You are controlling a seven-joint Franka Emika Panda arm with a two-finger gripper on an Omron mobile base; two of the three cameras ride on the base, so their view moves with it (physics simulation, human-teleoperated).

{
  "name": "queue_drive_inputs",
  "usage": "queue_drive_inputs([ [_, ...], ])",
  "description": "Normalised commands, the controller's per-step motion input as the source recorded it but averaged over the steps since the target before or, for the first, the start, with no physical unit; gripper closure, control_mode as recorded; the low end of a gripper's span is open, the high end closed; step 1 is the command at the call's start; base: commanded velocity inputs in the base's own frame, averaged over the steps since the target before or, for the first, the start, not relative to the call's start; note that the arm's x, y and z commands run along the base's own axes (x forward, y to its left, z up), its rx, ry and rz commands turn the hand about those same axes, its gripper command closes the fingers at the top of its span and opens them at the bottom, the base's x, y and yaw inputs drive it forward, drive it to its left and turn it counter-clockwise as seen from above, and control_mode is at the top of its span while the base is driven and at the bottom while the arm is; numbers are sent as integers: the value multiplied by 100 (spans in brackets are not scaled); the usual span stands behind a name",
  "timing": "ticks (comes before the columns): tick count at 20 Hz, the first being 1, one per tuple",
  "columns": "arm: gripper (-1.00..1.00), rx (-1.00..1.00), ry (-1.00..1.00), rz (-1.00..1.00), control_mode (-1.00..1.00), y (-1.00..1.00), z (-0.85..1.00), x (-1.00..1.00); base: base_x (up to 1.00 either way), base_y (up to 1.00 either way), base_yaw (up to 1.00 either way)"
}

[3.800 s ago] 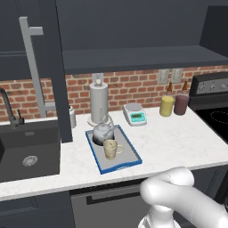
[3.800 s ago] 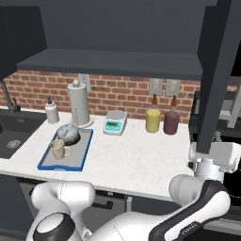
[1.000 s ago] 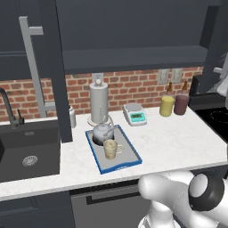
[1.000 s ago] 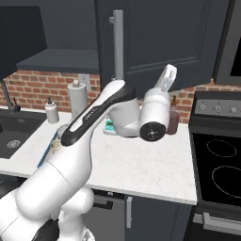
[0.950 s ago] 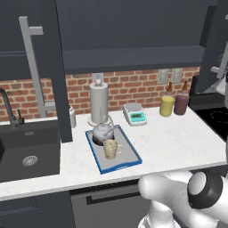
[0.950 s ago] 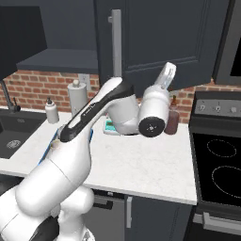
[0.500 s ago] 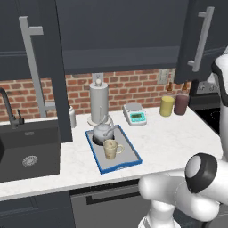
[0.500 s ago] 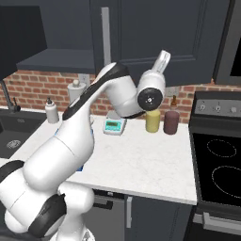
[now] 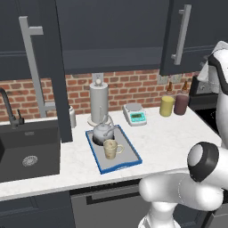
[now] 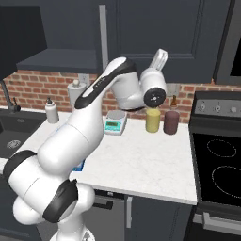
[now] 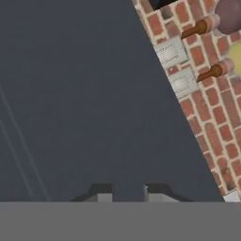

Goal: Pick the kettle from the counter and place it on the tray. Then pick the mug from the cabinet and place it on the tray. Then close the cabinet doors.

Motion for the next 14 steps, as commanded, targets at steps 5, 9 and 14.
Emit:
queue_drive_inputs([
  [5,100,0,0,0,-100,37,0,57,0,0,0],
  [9,100,0,1,0,-100,37,0,52,0,0,0],
  [14,100,0,0,0,-100,25,0,40,0,0,0],
])
